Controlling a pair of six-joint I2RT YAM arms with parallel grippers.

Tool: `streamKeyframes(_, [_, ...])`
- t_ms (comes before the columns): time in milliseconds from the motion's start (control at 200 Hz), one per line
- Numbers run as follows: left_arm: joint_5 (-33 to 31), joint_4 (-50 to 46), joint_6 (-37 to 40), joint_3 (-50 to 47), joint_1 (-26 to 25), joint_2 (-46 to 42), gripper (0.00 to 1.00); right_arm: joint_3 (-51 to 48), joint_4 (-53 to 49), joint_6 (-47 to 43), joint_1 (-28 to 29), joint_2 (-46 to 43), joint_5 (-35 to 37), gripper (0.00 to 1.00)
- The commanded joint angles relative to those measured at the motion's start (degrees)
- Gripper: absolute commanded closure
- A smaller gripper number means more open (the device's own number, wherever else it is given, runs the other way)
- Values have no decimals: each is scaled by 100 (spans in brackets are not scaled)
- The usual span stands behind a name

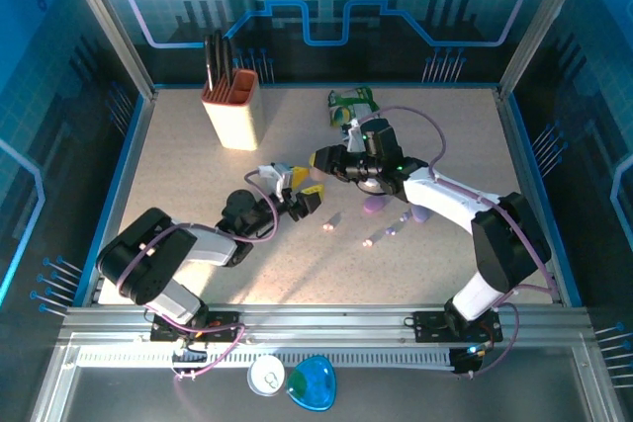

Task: Insert wireless bluetooth earbuds into charging case

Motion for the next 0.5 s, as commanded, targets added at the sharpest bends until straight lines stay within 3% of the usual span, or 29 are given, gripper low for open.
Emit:
streamKeyframes(0, [-357, 314, -10, 183, -37, 78, 41, 53, 211, 78, 99, -209, -278, 63])
streamKeyframes(160, [-495, 316, 101, 288, -37, 155, 44, 63, 152, 56, 160, -292, -389, 63])
streamKeyframes(495, [-265, 313, -33, 389, -37, 179, 81, -7, 66, -70, 198, -476, -396, 57])
